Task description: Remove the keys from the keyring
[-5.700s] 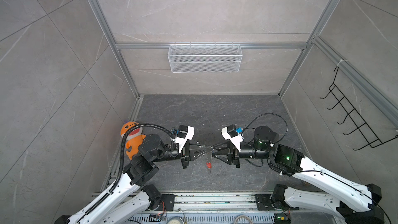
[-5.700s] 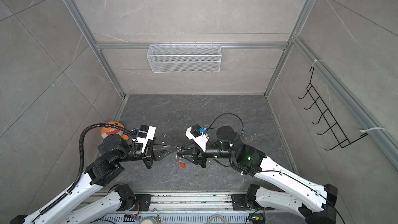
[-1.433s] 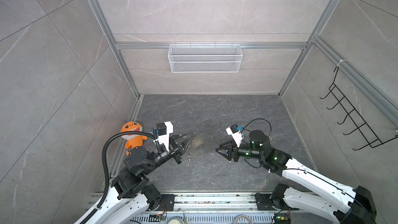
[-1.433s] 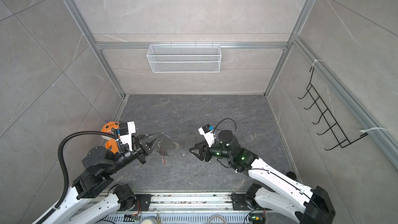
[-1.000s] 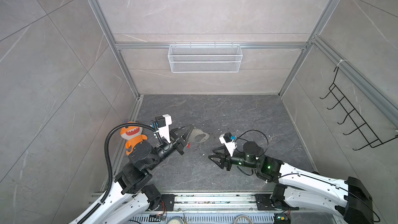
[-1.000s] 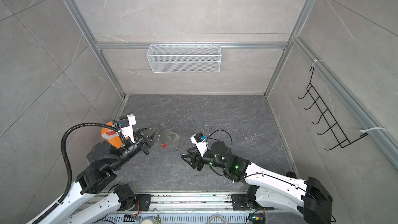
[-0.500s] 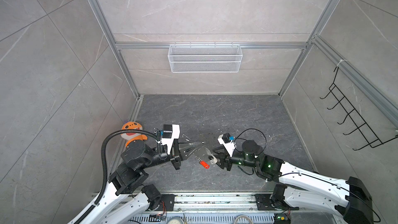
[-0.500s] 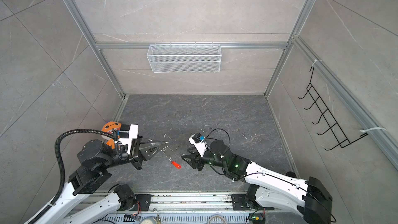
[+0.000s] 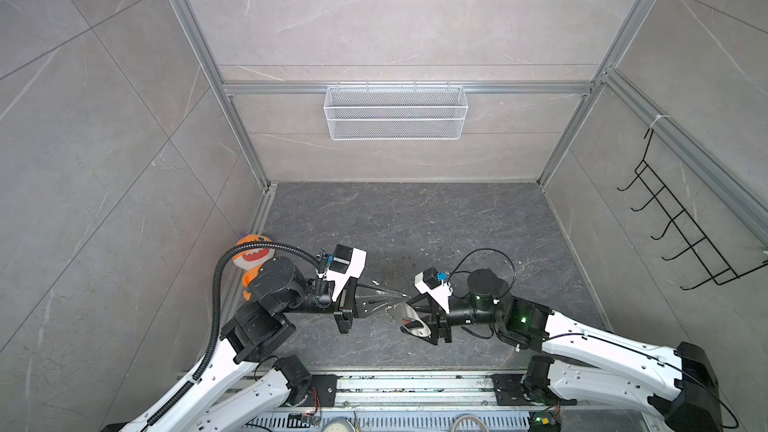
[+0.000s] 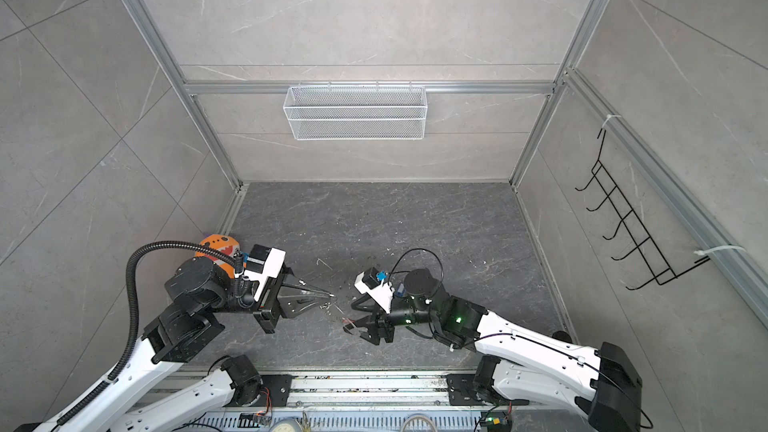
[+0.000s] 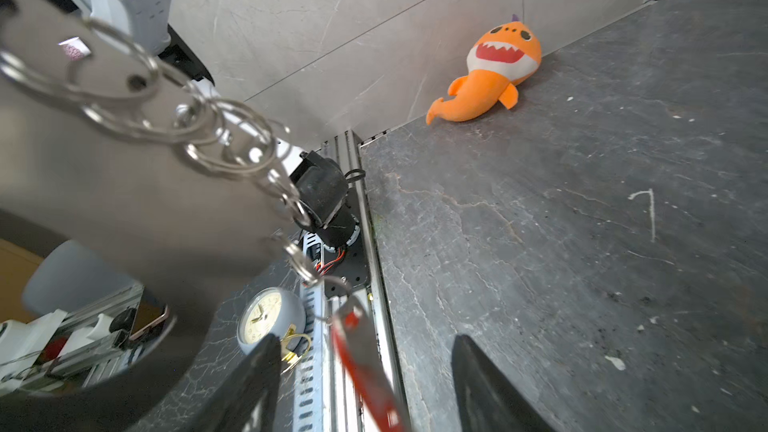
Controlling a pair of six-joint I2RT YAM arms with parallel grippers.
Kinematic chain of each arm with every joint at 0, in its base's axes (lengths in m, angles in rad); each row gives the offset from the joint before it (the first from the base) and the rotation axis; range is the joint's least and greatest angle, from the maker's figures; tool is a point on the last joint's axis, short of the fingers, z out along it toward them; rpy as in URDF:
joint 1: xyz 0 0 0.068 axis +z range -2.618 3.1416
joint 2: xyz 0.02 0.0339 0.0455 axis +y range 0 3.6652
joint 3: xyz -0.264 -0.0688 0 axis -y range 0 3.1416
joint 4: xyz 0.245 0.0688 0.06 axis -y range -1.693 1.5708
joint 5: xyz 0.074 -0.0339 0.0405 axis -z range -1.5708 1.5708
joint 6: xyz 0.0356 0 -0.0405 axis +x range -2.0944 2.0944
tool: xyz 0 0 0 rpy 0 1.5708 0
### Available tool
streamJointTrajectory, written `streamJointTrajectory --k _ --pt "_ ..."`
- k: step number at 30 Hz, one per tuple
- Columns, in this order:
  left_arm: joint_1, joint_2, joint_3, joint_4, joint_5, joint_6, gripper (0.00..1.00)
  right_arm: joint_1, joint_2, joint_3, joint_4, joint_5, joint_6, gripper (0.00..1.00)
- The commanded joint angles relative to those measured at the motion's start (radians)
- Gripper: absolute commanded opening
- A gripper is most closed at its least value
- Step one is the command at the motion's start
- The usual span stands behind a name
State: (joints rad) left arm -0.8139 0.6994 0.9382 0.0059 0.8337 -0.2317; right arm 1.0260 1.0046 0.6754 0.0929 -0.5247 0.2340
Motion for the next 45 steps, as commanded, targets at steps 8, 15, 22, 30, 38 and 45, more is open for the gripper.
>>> streamJointTrajectory --k 8,15,22,30,38,45 --pt "0.001 0.009 -0.004 0.145 0.076 -0.051 0.00 0.036 0.057 0.058 0.101 0.035 -0.046 0.69" --pt "0.001 0.002 -0.012 0.168 0.060 -0.062 0.00 0.064 0.132 0.098 0.174 -0.052 -0.038 0.69" --pt "0.001 0.011 -0.025 0.216 0.051 -0.083 0.00 0.086 0.178 0.099 0.237 -0.076 -0.018 0.65" --pt "0.001 0.001 -0.034 0.215 0.033 -0.090 0.00 0.091 0.202 0.118 0.257 -0.052 -0.016 0.37" --pt "0.001 -0.036 -0.047 0.182 -0.026 -0.083 0.00 0.091 0.168 0.103 0.204 0.034 -0.030 0.00" --pt "0.000 -0.113 -0.066 -0.014 -0.290 -0.045 0.12 0.091 0.101 0.119 -0.105 0.284 -0.059 0.00"
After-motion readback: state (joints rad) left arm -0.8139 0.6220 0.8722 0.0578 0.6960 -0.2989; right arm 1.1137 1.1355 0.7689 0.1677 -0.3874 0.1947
